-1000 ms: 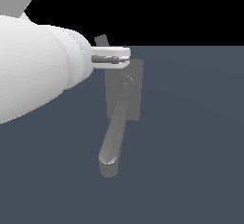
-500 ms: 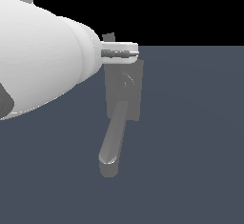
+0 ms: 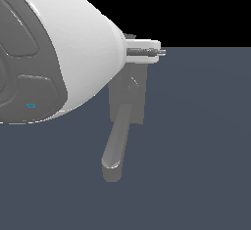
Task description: Turn on the faucet by rotating a designated handle.
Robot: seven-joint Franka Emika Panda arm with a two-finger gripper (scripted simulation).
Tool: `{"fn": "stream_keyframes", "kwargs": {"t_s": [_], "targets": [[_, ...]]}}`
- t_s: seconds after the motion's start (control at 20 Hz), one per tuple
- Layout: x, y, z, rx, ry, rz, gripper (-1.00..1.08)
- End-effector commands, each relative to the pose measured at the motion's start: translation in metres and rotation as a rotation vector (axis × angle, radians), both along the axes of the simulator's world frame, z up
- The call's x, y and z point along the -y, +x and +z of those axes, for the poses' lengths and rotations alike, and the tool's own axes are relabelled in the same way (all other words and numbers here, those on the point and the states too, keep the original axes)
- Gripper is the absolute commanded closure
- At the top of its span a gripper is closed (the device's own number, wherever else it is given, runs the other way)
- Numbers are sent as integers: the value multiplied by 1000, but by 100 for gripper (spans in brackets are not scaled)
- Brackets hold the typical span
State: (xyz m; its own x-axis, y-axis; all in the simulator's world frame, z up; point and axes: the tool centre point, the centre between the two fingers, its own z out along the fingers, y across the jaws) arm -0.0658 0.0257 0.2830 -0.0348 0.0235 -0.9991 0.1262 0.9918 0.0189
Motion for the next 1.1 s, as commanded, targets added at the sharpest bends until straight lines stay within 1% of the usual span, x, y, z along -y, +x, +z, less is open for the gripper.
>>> {"fn": "stream_keyframes", "kwargs": {"t_s": [0.0, 0.25, 0.3, 1.05], "targets": [[15, 4, 16, 32, 0, -12, 108], [29, 3, 21, 37, 0, -11, 108], [22, -5, 0, 16, 32, -18, 108], [72, -6, -1, 31, 10, -14, 108]]}}
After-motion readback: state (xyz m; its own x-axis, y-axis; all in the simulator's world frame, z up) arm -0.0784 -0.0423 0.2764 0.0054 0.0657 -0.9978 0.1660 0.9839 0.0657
